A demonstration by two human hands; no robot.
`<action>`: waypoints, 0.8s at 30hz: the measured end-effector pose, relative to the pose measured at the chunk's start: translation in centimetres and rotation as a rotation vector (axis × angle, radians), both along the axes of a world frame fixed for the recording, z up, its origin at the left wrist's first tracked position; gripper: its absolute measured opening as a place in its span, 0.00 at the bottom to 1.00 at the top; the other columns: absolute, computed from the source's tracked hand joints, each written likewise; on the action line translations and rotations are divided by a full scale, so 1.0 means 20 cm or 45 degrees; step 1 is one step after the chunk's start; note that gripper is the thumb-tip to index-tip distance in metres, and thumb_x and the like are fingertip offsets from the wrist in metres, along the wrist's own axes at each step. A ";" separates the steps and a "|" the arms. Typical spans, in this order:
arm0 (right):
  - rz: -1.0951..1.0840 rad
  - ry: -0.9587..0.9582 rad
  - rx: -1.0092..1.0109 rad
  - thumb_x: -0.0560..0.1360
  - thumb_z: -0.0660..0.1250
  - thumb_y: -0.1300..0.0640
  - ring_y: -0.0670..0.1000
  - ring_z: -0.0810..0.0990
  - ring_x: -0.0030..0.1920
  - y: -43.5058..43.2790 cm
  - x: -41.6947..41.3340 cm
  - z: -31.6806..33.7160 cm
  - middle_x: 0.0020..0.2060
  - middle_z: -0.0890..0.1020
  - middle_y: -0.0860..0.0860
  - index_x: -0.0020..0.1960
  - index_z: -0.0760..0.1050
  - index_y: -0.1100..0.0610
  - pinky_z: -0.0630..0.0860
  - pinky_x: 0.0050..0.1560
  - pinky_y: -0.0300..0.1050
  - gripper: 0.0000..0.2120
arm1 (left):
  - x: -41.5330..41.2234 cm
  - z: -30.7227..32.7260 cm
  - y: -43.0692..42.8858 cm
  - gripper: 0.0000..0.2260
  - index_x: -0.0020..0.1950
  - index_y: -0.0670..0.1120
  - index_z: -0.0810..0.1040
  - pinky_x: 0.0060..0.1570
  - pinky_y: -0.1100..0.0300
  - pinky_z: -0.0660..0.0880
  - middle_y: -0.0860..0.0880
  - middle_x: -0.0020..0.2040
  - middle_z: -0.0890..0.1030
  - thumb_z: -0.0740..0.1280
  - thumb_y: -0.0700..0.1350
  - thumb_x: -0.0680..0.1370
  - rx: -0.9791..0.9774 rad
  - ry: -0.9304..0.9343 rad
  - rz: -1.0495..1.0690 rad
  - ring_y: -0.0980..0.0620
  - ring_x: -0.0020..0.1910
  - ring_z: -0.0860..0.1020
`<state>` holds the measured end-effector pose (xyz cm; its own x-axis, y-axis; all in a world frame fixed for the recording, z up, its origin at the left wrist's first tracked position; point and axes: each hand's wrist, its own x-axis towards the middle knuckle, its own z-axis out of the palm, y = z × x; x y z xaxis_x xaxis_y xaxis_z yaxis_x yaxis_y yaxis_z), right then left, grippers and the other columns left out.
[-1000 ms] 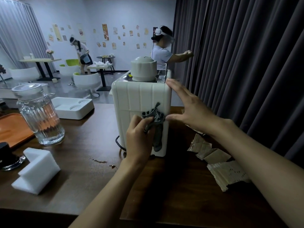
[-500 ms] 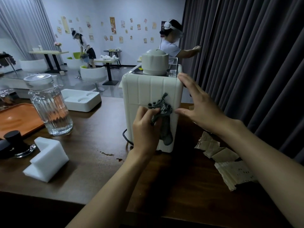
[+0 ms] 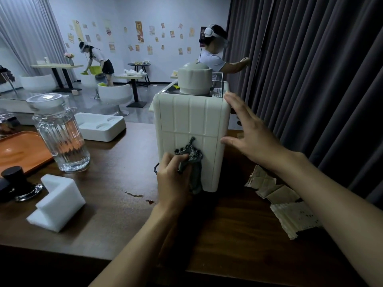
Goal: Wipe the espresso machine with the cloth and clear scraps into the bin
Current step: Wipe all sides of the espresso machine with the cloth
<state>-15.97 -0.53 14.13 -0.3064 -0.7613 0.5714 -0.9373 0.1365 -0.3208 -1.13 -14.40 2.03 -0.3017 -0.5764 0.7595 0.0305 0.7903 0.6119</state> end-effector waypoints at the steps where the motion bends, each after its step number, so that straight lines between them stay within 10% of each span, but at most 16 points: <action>1: 0.004 0.000 -0.004 0.71 0.75 0.58 0.40 0.50 0.74 0.00 0.00 0.00 0.74 0.47 0.36 0.79 0.48 0.48 0.52 0.72 0.44 0.47 | 0.00 0.02 -0.02 0.11 0.51 0.40 0.83 0.41 0.58 0.77 0.47 0.44 0.76 0.75 0.31 0.70 0.008 0.023 0.005 0.58 0.41 0.74; 8: 0.001 -0.002 -0.001 0.71 0.75 0.58 0.42 0.50 0.74 0.00 0.01 -0.01 0.74 0.47 0.36 0.79 0.47 0.48 0.53 0.72 0.48 0.47 | 0.03 0.02 -0.04 0.10 0.52 0.39 0.82 0.44 0.75 0.71 0.50 0.45 0.75 0.73 0.32 0.72 0.053 0.045 0.076 0.57 0.42 0.75; 24: -0.013 0.009 0.003 0.71 0.74 0.59 0.38 0.48 0.71 0.00 0.02 -0.01 0.72 0.44 0.34 0.79 0.47 0.48 0.47 0.63 0.25 0.47 | 0.04 -0.01 -0.10 0.10 0.50 0.40 0.82 0.45 0.70 0.73 0.47 0.45 0.77 0.72 0.31 0.71 0.182 0.053 0.120 0.59 0.42 0.74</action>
<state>-15.56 -0.58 14.02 -0.3102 -0.7593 0.5721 -0.9381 0.1468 -0.3138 -0.26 -16.43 1.83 -0.2113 -0.7040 0.6781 -0.0124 0.6956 0.7183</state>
